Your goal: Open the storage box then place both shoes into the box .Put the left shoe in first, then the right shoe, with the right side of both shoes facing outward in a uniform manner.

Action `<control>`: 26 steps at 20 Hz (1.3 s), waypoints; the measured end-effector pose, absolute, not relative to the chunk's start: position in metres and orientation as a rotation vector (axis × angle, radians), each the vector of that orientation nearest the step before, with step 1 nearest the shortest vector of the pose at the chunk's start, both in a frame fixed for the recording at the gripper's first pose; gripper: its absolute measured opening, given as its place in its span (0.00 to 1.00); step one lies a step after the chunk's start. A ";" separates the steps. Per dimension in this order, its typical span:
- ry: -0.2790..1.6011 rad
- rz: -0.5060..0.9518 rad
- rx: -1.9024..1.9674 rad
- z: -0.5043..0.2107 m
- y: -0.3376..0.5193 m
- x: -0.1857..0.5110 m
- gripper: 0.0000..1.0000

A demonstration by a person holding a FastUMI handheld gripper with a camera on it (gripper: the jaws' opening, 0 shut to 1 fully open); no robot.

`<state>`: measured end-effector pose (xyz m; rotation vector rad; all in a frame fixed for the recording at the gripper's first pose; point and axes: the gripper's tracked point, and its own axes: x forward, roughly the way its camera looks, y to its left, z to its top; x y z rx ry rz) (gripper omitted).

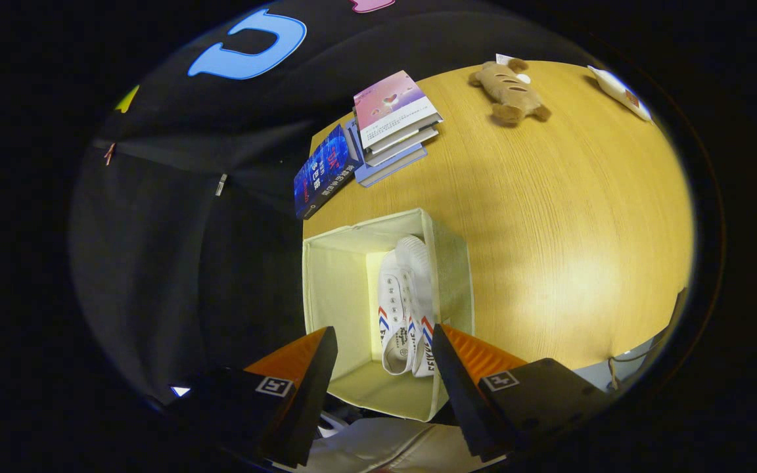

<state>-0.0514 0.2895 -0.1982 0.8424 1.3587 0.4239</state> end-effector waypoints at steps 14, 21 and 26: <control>1.175 0.325 0.767 -0.210 0.166 -0.047 0.97; 1.085 0.215 0.606 -0.237 0.082 -0.059 0.97; 0.963 0.186 0.493 -0.235 0.045 -0.060 0.98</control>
